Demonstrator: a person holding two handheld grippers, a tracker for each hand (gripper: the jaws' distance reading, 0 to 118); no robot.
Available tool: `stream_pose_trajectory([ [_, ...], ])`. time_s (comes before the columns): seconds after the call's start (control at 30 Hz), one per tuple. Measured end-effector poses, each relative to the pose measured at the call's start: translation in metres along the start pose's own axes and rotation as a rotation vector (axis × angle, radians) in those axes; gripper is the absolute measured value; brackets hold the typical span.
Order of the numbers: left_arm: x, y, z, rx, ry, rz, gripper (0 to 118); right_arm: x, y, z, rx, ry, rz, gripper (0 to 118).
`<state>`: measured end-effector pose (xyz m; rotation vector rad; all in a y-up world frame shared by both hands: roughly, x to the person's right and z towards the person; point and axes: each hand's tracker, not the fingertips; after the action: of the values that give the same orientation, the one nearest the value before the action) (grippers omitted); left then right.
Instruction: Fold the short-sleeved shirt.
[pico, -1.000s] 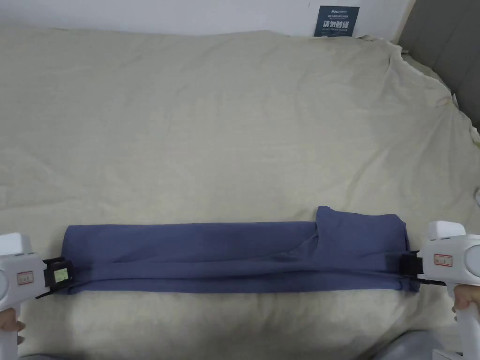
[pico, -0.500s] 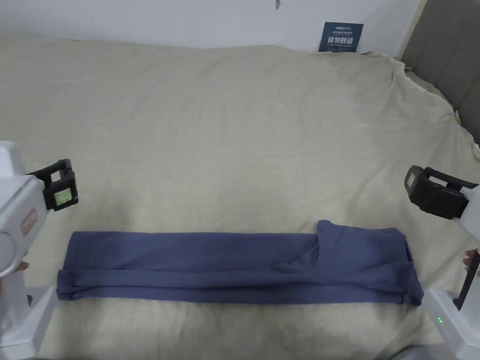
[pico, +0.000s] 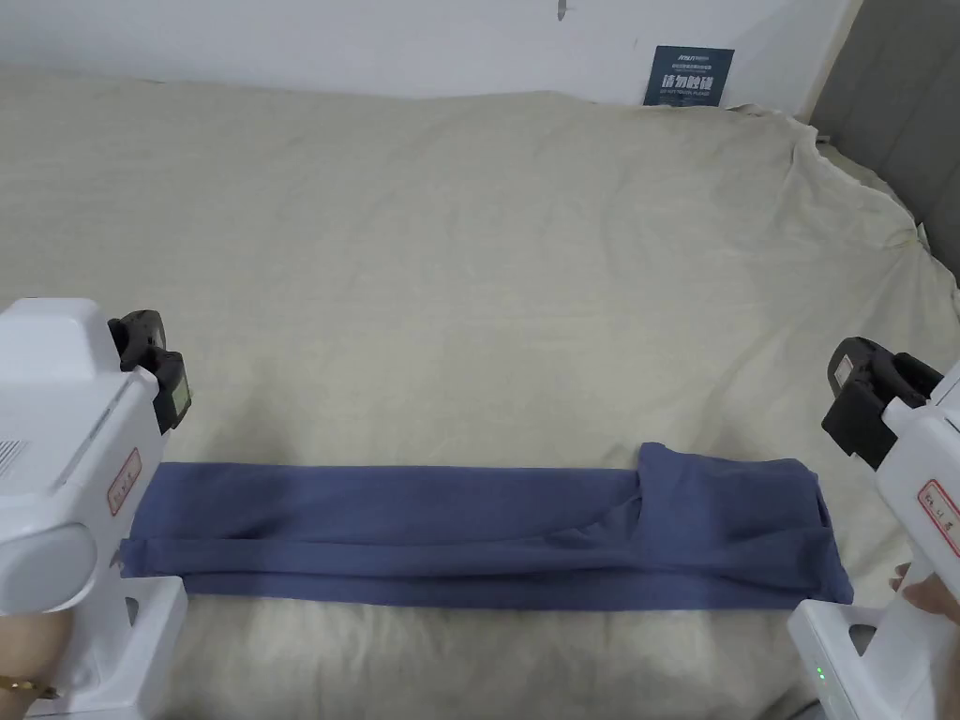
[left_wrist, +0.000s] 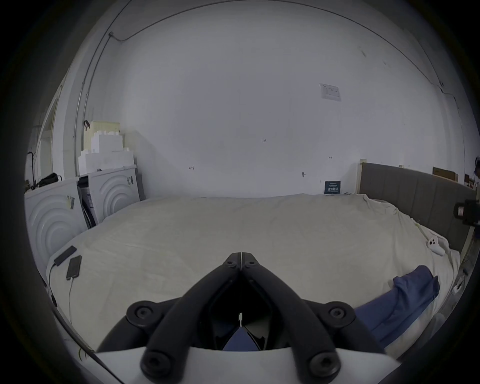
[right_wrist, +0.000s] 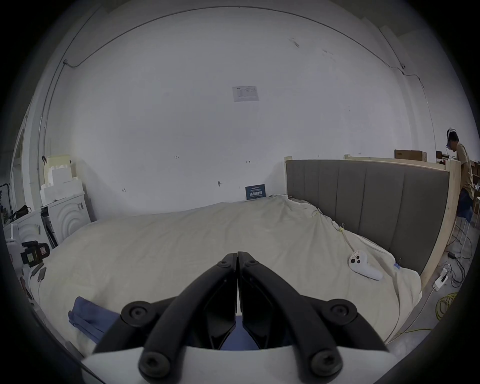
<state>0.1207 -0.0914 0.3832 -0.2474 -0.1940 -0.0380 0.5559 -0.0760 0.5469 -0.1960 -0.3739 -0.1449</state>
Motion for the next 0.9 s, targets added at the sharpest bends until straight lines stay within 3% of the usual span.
stream_pose_trajectory([
  [0.07, -0.004, 0.003, 0.0, -0.019, -0.005, 0.019, 0, 0.001, 0.0, 0.0, -0.009, 0.003, 0.001, 0],
  [0.17, -0.026, 0.011, -0.01, -0.153, -0.089, 0.157, 0, 0.002, 0.001, -0.002, -0.021, 0.009, -0.008, 0],
  [0.2, -0.038, 0.011, -0.017, -0.206, -0.126, 0.235, 5, 0.002, 0.001, -0.003, -0.026, 0.011, -0.014, 0],
  [0.23, -0.05, 0.01, -0.024, -0.239, -0.172, 0.303, 18, 0.003, 0.001, -0.004, -0.028, 0.012, -0.016, 0],
  [0.27, -0.063, 0.006, -0.031, -0.275, -0.19, 0.364, 39, 0.001, 0.001, -0.004, -0.032, 0.012, -0.016, 0],
  [0.3, -0.075, 0.001, -0.039, -0.319, -0.189, 0.39, 79, 0.001, 0.001, -0.005, -0.035, 0.009, -0.014, 0],
  [0.33, -0.083, -0.003, -0.047, -0.369, -0.19, 0.399, 103, 0.0, 0.0, -0.005, -0.037, 0.008, -0.013, 0],
  [0.37, -0.093, -0.01, -0.055, -0.435, -0.214, 0.418, 116, 0.0, 0.0, -0.006, -0.039, 0.006, -0.012, 0],
  [0.5, -0.121, -0.04, -0.078, -0.613, -0.306, 0.462, 118, -0.002, -0.003, -0.013, -0.056, -0.006, -0.016, 0],
  [0.63, -0.144, -0.072, -0.09, -0.714, -0.423, 0.614, 118, -0.006, -0.005, -0.017, -0.074, -0.009, -0.019, 0],
  [0.8, -0.159, -0.105, -0.098, -0.764, -0.353, 0.722, 117, -0.019, -0.005, -0.018, -0.097, -0.009, 0.002, 0],
  [0.9, -0.155, -0.118, -0.101, -0.837, -0.385, 0.762, 108, -0.026, -0.004, -0.019, -0.107, -0.012, 0.002, 0],
])
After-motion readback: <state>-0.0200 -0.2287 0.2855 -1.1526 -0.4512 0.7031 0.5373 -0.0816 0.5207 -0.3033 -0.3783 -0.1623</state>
